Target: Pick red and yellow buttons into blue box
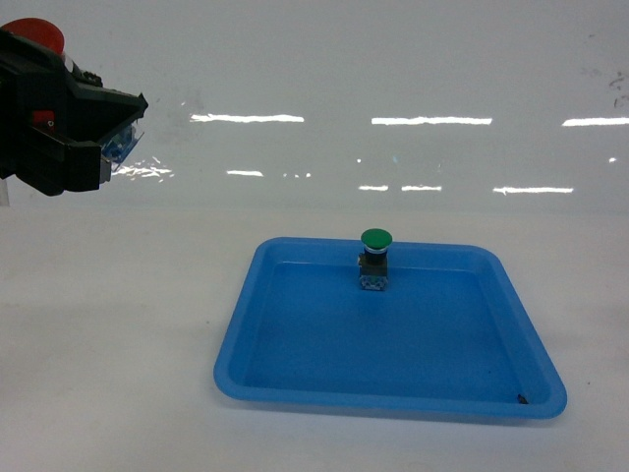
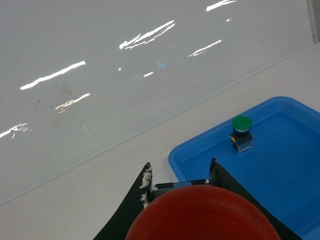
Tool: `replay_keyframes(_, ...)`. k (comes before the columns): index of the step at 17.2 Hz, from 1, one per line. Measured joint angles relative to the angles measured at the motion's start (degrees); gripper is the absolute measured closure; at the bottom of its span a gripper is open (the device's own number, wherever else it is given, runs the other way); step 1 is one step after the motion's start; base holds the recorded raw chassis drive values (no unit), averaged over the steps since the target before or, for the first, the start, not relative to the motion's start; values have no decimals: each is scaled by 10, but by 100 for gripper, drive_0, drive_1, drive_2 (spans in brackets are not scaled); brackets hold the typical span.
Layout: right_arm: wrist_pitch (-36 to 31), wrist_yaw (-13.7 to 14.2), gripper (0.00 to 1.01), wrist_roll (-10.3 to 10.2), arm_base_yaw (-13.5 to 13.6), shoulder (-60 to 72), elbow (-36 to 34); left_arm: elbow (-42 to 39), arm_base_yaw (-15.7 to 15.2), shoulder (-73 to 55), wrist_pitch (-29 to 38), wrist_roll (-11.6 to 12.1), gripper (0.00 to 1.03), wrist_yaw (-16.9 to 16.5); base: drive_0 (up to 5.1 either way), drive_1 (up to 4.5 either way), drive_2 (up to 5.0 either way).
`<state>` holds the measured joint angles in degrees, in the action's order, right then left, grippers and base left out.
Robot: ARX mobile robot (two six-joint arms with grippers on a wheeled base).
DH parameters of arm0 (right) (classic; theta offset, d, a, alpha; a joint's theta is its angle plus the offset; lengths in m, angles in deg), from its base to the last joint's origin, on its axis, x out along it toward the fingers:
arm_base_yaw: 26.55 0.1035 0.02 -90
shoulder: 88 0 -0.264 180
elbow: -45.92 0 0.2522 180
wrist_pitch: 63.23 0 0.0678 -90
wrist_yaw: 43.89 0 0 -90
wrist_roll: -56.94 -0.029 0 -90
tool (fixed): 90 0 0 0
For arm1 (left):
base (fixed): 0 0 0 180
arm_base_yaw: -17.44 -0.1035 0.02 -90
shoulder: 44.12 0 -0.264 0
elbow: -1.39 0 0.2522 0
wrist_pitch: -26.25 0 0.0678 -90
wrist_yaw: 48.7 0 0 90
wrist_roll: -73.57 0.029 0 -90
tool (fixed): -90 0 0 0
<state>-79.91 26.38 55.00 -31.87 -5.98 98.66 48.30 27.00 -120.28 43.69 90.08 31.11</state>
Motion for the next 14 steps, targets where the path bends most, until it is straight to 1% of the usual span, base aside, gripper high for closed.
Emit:
replay_keyframes(2, 6, -1, 69, -1, -3, -6, -2, 0, 0, 0, 0, 0, 75, 0, 0, 0, 0)
replay_keyframes(3, 18, -4, 69, -3, -10, -20, -4, 0, -2, 2, -5, 0, 75, -5, 0, 0, 0)
replay_keyframes(4, 24, -11, 69, -8, -21, -42, -7, -4, -8, 12, -14, 0, 75, -11, 0, 0, 0)
replay_keyframes(7, 32, -26, 69, -25, -67, -129, -7, -12, -34, 83, -38, 0, 75, -34, 0, 0, 0)
replay_keyframes(9, 52, -46, 69, -39, -87, -177, -4, -13, -50, 132, -51, -1, 75, -48, 0, 0, 0)
replay_keyframes(10, 60, -55, 69, -46, -90, -204, -4, -18, -58, 156, -57, -2, 75, -54, 0, 0, 0)
replay_keyframes(11, 66, -63, 69, -49, -90, -226, -6, -26, -66, 173, -63, -5, 75, -57, 0, 0, 0)
replay_keyframes(12, 83, -70, 69, -50, -90, -256, -17, -38, -76, 193, -68, -12, 75, -63, 0, 0, 0)
replay_keyframes(13, 143, -70, 69, -51, -72, -309, -59, -58, -86, 241, -76, -19, 75, -64, 0, 0, 0)
replay_keyframes(14, 153, -71, 69, -51, -66, -316, -67, -67, -86, 253, -79, -22, 75, -64, 0, 0, 0)
